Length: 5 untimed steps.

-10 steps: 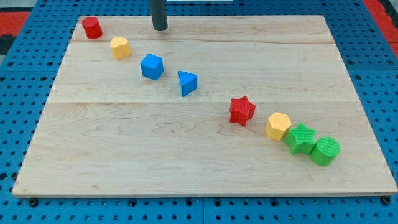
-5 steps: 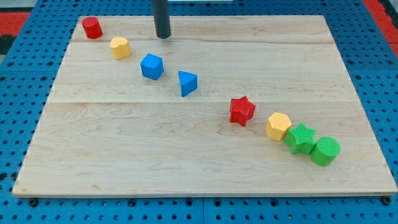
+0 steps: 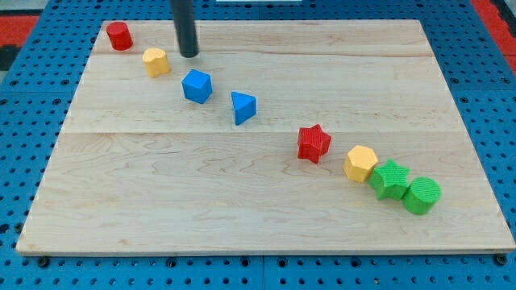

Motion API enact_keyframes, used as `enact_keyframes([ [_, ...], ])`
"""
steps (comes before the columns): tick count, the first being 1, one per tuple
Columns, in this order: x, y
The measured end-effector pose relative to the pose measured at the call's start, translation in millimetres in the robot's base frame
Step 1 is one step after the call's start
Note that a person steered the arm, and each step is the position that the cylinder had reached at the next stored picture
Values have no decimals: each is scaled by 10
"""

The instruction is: Slide the yellow heart below the red circle

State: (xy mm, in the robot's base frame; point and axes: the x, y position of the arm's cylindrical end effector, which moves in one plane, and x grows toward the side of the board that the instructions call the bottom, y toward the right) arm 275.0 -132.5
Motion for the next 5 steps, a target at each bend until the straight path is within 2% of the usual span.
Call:
enact_keyframes([
  [1, 63, -318],
  [2, 77, 373],
  [4, 517, -468],
  [5, 518, -697],
])
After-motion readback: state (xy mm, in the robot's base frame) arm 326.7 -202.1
